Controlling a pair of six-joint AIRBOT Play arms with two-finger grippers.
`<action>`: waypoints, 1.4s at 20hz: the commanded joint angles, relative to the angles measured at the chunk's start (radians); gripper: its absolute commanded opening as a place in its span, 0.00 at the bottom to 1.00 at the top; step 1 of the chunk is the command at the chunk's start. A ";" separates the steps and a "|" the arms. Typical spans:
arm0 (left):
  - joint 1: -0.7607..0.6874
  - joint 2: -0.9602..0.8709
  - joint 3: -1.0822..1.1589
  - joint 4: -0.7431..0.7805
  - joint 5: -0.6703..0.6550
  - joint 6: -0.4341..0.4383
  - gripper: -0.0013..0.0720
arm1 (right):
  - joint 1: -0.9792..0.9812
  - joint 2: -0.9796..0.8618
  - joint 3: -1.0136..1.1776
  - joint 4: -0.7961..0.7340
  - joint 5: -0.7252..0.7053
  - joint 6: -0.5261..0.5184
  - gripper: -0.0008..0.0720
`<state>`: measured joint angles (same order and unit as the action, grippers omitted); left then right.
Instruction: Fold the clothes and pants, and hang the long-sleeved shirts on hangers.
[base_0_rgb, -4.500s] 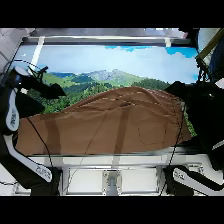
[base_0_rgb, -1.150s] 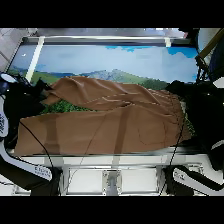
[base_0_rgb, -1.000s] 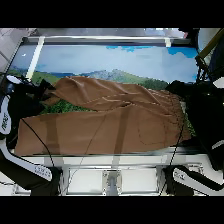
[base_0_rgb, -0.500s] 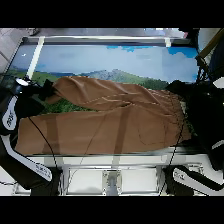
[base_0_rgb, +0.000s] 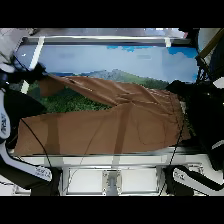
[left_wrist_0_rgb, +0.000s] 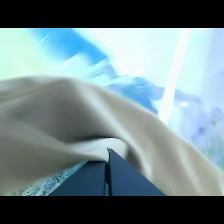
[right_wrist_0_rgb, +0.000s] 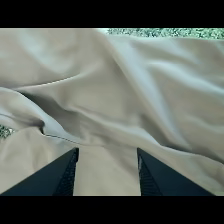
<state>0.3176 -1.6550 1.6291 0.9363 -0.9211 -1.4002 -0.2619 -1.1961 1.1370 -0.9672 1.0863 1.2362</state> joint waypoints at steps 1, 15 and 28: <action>-0.008 0.151 0.036 0.225 -0.186 0.106 0.03 | 0.000 0.000 0.001 -0.022 0.020 0.000 0.58; 0.048 0.259 -0.336 0.657 -0.133 -0.166 0.97 | -0.008 0.006 0.030 -0.062 0.051 -0.023 0.59; 0.980 0.605 -0.757 0.303 -0.420 0.076 0.76 | -0.368 0.306 -0.201 -0.074 0.143 -0.076 0.58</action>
<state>1.0363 -1.0428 1.0061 1.4437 -1.2667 -1.4696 -0.5800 -0.9215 0.9775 -1.0691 1.2148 1.1763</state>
